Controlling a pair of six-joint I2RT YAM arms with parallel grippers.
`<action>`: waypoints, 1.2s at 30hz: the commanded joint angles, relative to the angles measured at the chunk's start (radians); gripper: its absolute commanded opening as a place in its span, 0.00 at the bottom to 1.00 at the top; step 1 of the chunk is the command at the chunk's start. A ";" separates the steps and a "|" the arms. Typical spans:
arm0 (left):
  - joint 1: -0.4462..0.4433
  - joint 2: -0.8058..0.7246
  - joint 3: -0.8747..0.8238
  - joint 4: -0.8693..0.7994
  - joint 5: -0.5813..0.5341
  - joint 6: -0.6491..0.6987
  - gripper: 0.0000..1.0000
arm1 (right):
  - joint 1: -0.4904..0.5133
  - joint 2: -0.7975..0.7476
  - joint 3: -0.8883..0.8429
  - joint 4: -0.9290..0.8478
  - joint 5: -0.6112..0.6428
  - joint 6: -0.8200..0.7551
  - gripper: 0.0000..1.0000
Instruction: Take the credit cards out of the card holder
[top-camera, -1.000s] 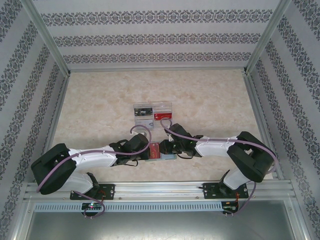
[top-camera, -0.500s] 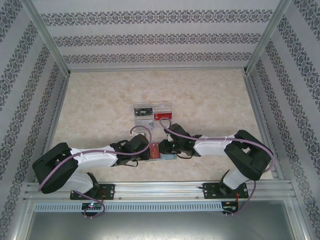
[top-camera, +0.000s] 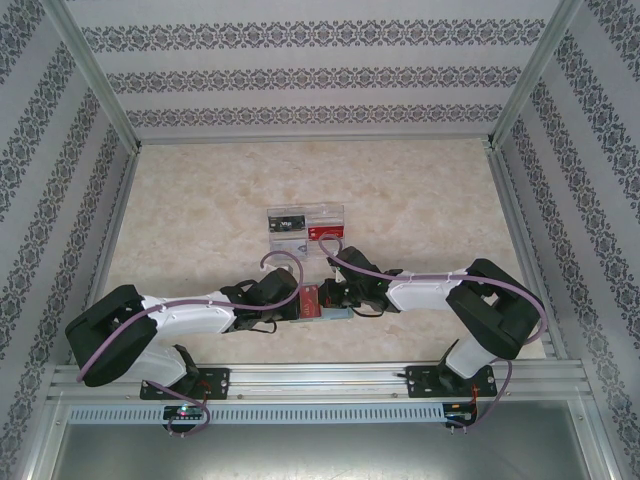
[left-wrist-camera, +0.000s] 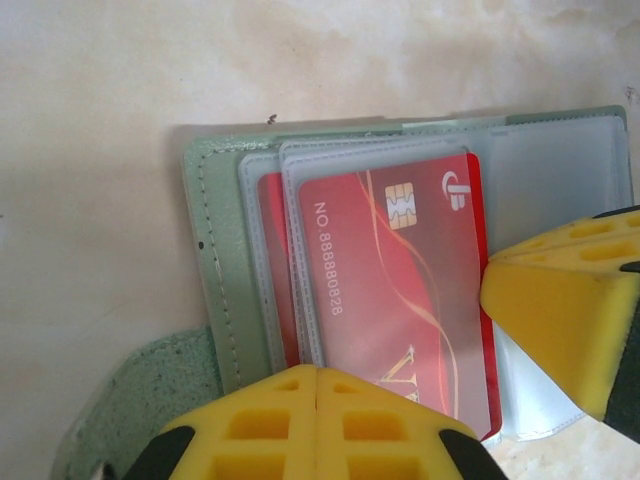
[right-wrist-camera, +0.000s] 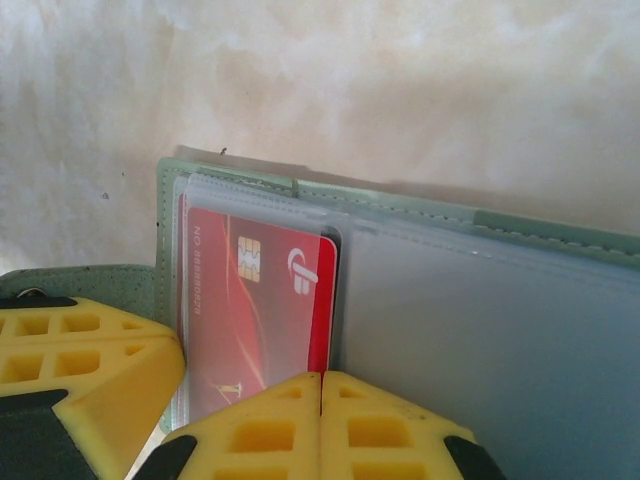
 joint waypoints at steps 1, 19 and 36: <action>0.014 0.021 0.016 -0.067 -0.035 -0.023 0.00 | -0.003 -0.011 -0.004 -0.001 -0.008 0.003 0.00; 0.014 0.033 0.034 -0.120 -0.059 -0.032 0.00 | -0.073 -0.072 -0.069 -0.019 -0.013 -0.002 0.00; 0.014 0.028 0.054 -0.137 -0.053 -0.023 0.00 | -0.181 -0.286 -0.141 -0.114 -0.049 -0.064 0.00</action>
